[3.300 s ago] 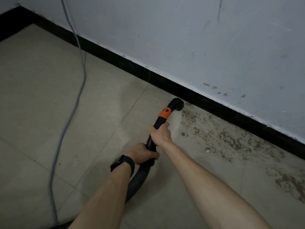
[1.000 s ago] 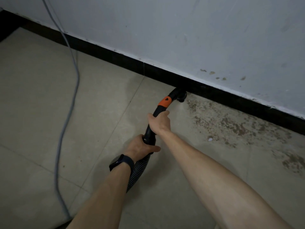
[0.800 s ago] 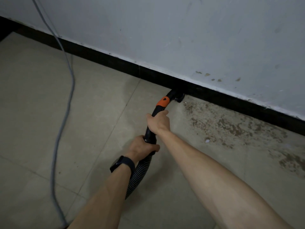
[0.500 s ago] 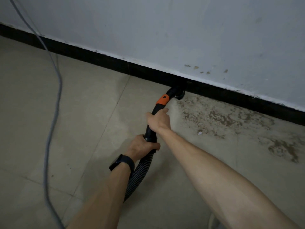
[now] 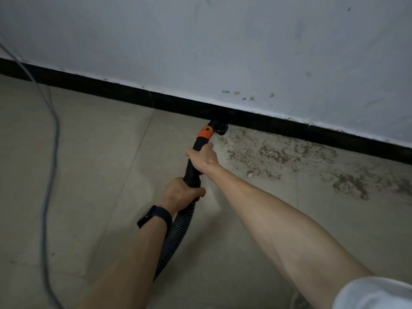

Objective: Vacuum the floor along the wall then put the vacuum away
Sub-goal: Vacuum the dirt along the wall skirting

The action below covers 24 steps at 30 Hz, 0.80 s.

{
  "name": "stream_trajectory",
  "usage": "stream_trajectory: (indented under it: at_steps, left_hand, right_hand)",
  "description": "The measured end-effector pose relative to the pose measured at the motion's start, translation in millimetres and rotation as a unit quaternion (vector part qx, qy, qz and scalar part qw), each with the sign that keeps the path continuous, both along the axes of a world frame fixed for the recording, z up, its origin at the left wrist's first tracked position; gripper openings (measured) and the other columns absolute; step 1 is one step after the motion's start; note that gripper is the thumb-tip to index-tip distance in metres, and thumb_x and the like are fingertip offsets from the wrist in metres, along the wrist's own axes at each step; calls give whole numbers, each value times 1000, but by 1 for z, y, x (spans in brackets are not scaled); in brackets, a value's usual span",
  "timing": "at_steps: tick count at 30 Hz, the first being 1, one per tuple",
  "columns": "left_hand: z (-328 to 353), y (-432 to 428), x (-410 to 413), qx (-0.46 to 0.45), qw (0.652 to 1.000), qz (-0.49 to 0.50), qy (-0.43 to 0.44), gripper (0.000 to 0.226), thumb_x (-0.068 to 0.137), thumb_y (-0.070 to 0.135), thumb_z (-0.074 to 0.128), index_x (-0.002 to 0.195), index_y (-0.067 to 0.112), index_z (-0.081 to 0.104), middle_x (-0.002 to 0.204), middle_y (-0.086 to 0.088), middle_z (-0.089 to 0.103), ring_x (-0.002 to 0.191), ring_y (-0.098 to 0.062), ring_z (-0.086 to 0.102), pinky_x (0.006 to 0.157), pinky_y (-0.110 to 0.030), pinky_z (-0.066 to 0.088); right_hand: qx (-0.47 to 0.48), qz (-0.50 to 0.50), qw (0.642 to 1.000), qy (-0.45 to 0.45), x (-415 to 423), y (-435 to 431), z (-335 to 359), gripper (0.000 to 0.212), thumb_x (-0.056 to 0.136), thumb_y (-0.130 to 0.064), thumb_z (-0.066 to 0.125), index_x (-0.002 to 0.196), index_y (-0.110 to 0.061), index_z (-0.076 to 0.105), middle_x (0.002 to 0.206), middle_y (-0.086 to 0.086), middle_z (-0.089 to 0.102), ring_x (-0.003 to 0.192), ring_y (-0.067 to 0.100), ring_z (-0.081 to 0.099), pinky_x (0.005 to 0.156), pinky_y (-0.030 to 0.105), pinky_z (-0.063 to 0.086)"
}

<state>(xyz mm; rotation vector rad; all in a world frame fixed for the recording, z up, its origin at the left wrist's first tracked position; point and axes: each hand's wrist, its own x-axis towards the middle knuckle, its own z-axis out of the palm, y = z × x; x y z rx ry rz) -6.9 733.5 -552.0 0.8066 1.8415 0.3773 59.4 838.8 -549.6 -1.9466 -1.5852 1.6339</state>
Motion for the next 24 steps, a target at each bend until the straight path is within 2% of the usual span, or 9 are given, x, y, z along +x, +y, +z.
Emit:
stream_trajectory:
  at_steps: [2,6,9,11,13,15,18,24]
  left_hand:
    - [1,-1,-8,-1,1000,3,1,28,75,31,79,89,9,70,84,-6,73,79,-22,70,77,-37,61]
    - [0,-17,-13,-21,1000,8,-4,28,76,31,80,90,9,70,87,-6,72,81,-20,69,77,-34,60]
    - [-5,-28,-9,-40,999,-13,-5,29,78,30,81,93,8,70,85,-3,70,75,-15,66,62,-24,54]
    - [-8,-36,-5,-51,998,-30,3,31,77,31,82,95,9,70,84,-2,69,72,-12,64,58,-22,52]
    - [-11,-44,-5,-65,997,-50,6,33,75,32,83,95,10,69,84,-1,69,75,-13,66,60,-24,55]
    - [-14,-51,-7,-86,994,-64,-4,35,74,31,84,97,9,70,90,-5,71,82,-18,69,70,-29,60]
    - [-18,-61,-10,-115,990,-73,-22,38,71,27,86,100,8,70,96,-9,74,89,-23,71,82,-37,62]
    - [-18,-80,-3,-139,986,-90,-21,40,73,24,85,106,6,69,99,-9,73,92,-24,71,80,-34,61]
  right_hand:
    - [2,11,1000,4,-7,-1,0,91,96,-42,59,159,-1,7,140,17,54,114,33,62,74,35,49]
    - [-3,40,999,-1,-15,-14,-2,96,98,-43,57,160,-2,-3,145,18,51,115,34,61,77,34,47]
    - [-3,36,999,-2,-10,-32,-8,89,99,-41,57,159,-2,3,137,17,56,97,28,60,72,33,47]
    - [-6,30,1000,6,-3,-43,-11,84,99,-40,57,156,-2,9,132,16,58,92,27,60,70,34,48]
    - [-11,22,1000,16,2,-56,-12,79,99,-39,57,154,-3,12,124,14,60,90,27,62,69,34,49]
    - [-12,10,1000,17,5,-69,-12,74,100,-38,56,151,-4,16,116,10,60,87,26,62,67,33,49]
    - [-6,-7,1000,10,7,-87,-17,71,99,-39,57,149,-6,20,120,13,63,92,28,66,69,35,52]
    - [7,-28,999,14,14,-116,-23,58,96,-37,60,137,-9,30,113,12,65,89,30,68,74,42,60]
